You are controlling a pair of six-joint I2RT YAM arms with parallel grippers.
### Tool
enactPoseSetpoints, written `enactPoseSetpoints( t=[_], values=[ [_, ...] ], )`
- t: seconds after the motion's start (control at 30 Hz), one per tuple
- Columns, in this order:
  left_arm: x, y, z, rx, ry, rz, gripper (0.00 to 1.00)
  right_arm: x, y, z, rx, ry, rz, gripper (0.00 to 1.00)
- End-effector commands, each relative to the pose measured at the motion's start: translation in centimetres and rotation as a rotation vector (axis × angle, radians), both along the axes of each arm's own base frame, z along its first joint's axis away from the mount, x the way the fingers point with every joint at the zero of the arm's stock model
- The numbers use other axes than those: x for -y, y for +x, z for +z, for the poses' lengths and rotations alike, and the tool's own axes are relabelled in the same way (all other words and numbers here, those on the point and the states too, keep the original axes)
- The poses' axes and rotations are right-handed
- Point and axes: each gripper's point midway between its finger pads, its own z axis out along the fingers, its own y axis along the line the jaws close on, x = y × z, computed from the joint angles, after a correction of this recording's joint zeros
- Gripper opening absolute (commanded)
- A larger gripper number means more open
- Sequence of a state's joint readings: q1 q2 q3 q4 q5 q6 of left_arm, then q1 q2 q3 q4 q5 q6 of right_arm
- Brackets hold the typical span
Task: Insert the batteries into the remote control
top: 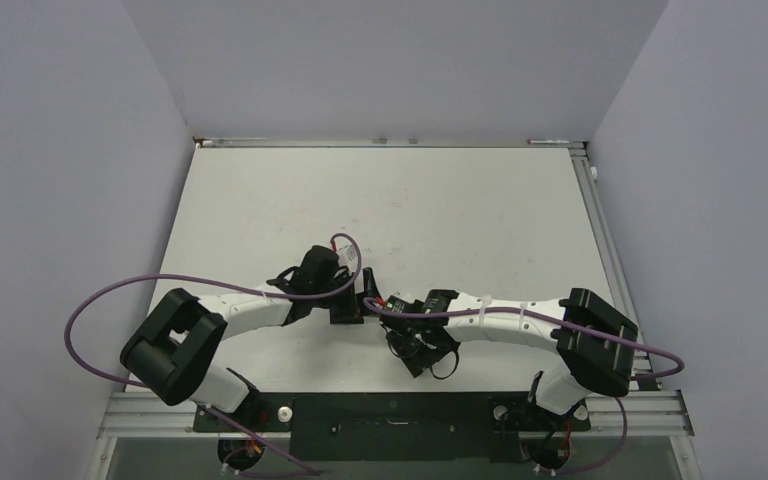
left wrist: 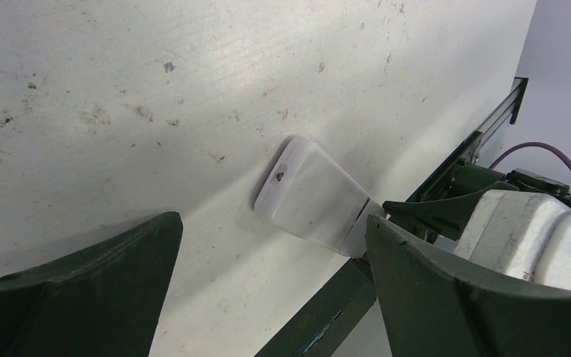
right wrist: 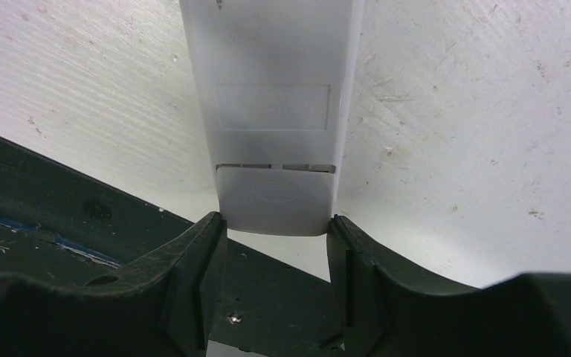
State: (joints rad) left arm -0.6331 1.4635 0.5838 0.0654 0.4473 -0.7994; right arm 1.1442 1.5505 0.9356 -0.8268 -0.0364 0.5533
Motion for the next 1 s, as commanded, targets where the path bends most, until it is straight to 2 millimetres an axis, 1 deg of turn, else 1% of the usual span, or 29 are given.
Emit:
enactPoseSetpoints(
  t=[0.0,0.23,0.53,0.73,0.77,0.97],
  values=[
    [0.6,0.5,0.7,0.039,-0.036,-0.022,0.92,-1.3,0.9,0.5,0.021,0.041,-0.006,0.25],
    [1.4,0.1,0.5,0.024,-0.042,-0.052,0.91,-1.4,1.2,0.6,0.028,0.050,-0.005,0.25],
    [1.7,-0.3,0.1,0.013,-0.036,-0.067,0.91,-1.5,1.6,0.2,0.032,0.059,-0.001,0.28],
    [2.1,-0.6,-0.3,0.003,-0.033,-0.090,0.91,-1.4,1.7,0.1,0.029,0.054,0.015,0.28],
    [2.2,-0.7,-0.4,-0.001,-0.030,-0.094,0.91,-1.5,1.8,0.1,0.029,0.057,0.017,0.29],
    [2.6,-0.9,-1.1,-0.009,-0.026,-0.111,0.81,-1.4,2.0,0.3,0.029,0.062,0.028,0.27]
  ],
)
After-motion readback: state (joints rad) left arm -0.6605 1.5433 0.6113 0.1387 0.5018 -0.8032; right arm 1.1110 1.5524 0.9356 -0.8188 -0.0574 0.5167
